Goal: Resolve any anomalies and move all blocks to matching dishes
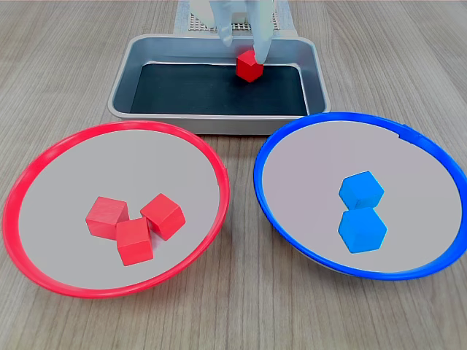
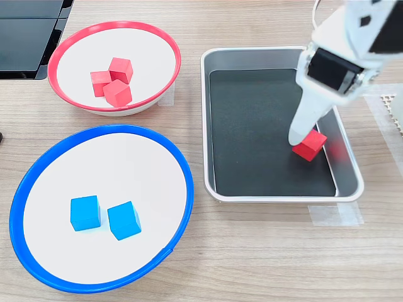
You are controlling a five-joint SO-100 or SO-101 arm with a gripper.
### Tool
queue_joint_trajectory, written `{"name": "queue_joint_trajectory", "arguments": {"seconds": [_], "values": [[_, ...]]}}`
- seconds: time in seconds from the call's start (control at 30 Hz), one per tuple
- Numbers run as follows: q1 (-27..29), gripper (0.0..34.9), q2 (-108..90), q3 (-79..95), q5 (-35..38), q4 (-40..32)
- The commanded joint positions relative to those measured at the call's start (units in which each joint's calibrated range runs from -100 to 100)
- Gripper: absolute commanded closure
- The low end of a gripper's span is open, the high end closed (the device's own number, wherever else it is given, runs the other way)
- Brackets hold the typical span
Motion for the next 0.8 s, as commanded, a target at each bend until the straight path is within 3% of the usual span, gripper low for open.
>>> {"name": "queue_joint_trajectory", "arguments": {"seconds": [0.0, 0.5, 0.63, 0.73, 0.77], "values": [[0.0, 14.7, 1.9, 0.1, 1.6, -2.4], [-2.1, 17.0, 9.9, -0.5, 5.1, -5.1], [-3.2, 23.9, 9.8, 0.2, 4.8, -5.2], [-3.4, 34.6, 9.8, 0.8, 4.8, -6.2], [-3.5, 34.6, 9.8, 0.7, 4.8, -6.5]]}}
